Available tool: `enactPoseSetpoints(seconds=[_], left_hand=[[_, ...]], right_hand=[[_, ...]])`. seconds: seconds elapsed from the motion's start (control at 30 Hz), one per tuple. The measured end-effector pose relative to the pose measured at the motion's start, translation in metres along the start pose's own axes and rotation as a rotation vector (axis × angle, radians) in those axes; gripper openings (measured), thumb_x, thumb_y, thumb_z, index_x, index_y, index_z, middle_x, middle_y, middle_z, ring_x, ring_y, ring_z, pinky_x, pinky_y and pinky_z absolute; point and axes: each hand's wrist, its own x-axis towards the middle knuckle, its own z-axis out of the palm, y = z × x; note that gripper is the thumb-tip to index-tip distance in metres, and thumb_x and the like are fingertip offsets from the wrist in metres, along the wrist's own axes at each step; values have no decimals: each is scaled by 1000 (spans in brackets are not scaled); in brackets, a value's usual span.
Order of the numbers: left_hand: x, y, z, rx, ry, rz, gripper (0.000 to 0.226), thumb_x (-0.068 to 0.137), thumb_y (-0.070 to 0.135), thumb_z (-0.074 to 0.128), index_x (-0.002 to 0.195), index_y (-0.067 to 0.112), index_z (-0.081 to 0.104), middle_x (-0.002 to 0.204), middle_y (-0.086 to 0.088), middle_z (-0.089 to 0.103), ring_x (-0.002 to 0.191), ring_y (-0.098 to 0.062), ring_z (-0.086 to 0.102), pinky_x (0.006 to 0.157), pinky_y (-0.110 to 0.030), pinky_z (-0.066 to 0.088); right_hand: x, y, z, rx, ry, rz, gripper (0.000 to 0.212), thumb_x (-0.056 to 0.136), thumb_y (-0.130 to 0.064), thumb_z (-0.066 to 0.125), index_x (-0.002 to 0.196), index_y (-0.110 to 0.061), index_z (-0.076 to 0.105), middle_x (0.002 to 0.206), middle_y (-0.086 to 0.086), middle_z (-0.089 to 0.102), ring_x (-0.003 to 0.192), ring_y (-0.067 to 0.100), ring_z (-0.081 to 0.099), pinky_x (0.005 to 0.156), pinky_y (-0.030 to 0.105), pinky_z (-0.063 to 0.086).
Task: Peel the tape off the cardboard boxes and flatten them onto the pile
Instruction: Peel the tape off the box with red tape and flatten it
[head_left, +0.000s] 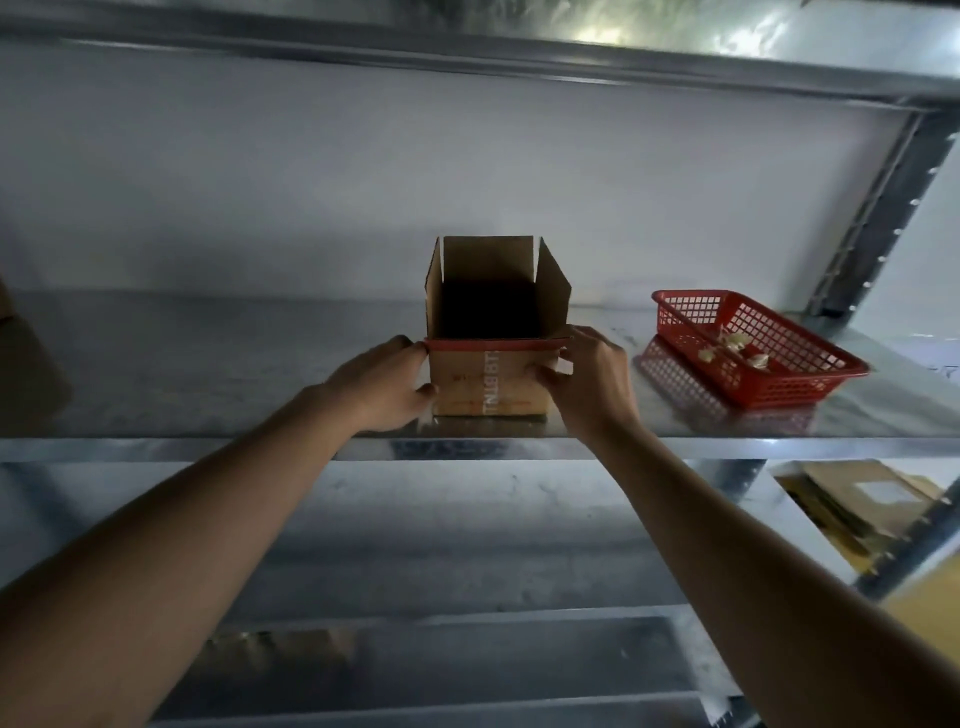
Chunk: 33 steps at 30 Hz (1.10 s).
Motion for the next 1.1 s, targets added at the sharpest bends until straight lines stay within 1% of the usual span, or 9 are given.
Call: enactPoseSetpoints(seconds=[0.2, 0.3, 0.43, 0.6, 0.7, 0.8, 0.93, 1.03, 1.1], left_hand=[[23, 16, 8, 4, 4, 57, 44, 104, 48, 51, 140, 22, 51, 122, 2, 60, 92, -12, 63, 77, -34, 55], [28, 19, 14, -25, 20, 79, 45, 103, 48, 53, 139, 21, 51, 123, 1, 60, 93, -14, 63, 81, -36, 58], [34, 16, 17, 0, 23, 98, 45, 104, 48, 52, 136, 16, 53, 114, -2, 64, 82, -13, 65, 77, -38, 61], [35, 8, 26, -60, -31, 140, 45, 105, 44, 53, 143, 19, 52, 111, -1, 66, 79, -10, 68, 75, -33, 60], [39, 6, 33, -58, -41, 162, 34, 105, 43, 53, 126, 17, 60, 108, 3, 60, 76, -8, 62, 64, -24, 45], [44, 6, 39, -88, -51, 112, 28, 105, 42, 52, 88, 21, 59, 82, 1, 64, 66, -13, 64, 59, -26, 41], [46, 12, 44, -190, -150, 53, 52, 107, 56, 38, 96, 18, 70, 74, -4, 69, 67, -20, 68, 65, -30, 50], [44, 19, 40, -208, -143, -10, 73, 93, 83, 23, 117, 28, 64, 107, -1, 74, 97, -19, 73, 83, -30, 54], [44, 19, 37, -231, -106, -53, 97, 85, 93, 20, 155, 28, 39, 150, -6, 56, 134, -28, 57, 103, -40, 46]], right_hand=[[1, -13, -35, -197, 190, -173, 53, 94, -64, 57, 124, -24, 73, 146, 3, 57, 125, 25, 59, 93, 38, 52], [14, -39, -41, -315, 287, -330, 46, 102, -51, 42, 110, -22, 77, 139, 6, 60, 121, 26, 59, 96, 38, 48], [44, -70, -32, -352, -162, -113, 53, 95, -69, 41, 115, -33, 74, 124, 1, 66, 111, 25, 63, 97, 45, 52], [44, -59, -10, -509, -655, 251, 106, 54, -111, 17, 151, -68, 8, 173, 8, -5, 153, 54, -6, 116, 72, -12], [40, -40, 3, -543, -632, 188, 107, 51, -113, 17, 148, -72, 0, 173, 12, 1, 151, 59, -10, 108, 75, -25], [34, -26, 14, -539, -511, 70, 102, 55, -110, 14, 144, -63, 26, 156, 10, 38, 150, 54, 18, 107, 79, -20], [28, -14, 18, -374, -346, 19, 88, 64, -104, 27, 133, -51, 41, 139, 2, 47, 141, 37, 34, 112, 78, -16], [35, -6, 13, -100, -254, 104, 67, 74, -94, 44, 126, -52, 45, 140, 0, 49, 138, 34, 39, 116, 77, 3], [40, -13, 3, 523, -273, 214, 61, 80, -83, 56, 126, -43, 54, 132, 7, 60, 130, 38, 55, 108, 69, 41]])
